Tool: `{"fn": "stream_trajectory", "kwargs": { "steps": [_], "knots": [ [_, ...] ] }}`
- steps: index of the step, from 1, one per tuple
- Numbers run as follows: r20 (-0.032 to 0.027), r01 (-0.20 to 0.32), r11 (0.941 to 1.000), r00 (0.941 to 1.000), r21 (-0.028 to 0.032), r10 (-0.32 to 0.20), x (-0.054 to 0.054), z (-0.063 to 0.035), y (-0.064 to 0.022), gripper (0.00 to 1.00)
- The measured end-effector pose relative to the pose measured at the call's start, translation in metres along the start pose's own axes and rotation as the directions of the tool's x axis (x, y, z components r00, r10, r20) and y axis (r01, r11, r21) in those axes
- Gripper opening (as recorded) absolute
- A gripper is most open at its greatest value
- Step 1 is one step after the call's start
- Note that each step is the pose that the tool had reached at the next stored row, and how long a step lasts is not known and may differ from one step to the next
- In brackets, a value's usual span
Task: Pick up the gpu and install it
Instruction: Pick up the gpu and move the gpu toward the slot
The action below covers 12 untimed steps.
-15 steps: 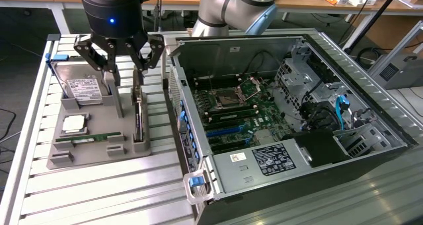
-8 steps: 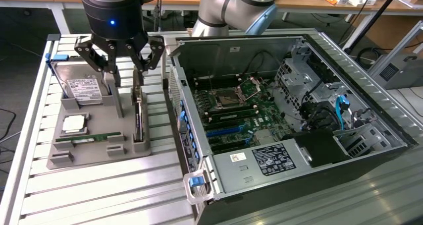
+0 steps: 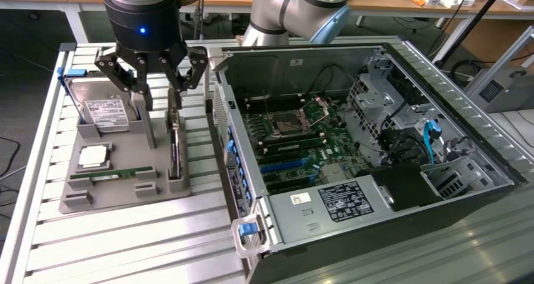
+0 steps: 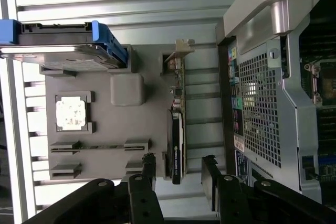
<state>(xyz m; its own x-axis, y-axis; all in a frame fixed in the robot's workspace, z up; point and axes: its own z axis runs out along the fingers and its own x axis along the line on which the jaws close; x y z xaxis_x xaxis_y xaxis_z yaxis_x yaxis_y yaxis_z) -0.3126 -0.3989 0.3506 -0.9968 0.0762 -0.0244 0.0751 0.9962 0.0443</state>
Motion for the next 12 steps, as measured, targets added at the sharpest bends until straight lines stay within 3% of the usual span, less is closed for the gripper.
{"fn": "stream_trajectory", "kwargs": {
  "steps": [12],
  "knots": [
    [0.0000, 0.000, 1.0000, 1.0000, -0.0001, 0.000, 0.0000, 0.0040, -0.0002, 0.48]
  ]
}}
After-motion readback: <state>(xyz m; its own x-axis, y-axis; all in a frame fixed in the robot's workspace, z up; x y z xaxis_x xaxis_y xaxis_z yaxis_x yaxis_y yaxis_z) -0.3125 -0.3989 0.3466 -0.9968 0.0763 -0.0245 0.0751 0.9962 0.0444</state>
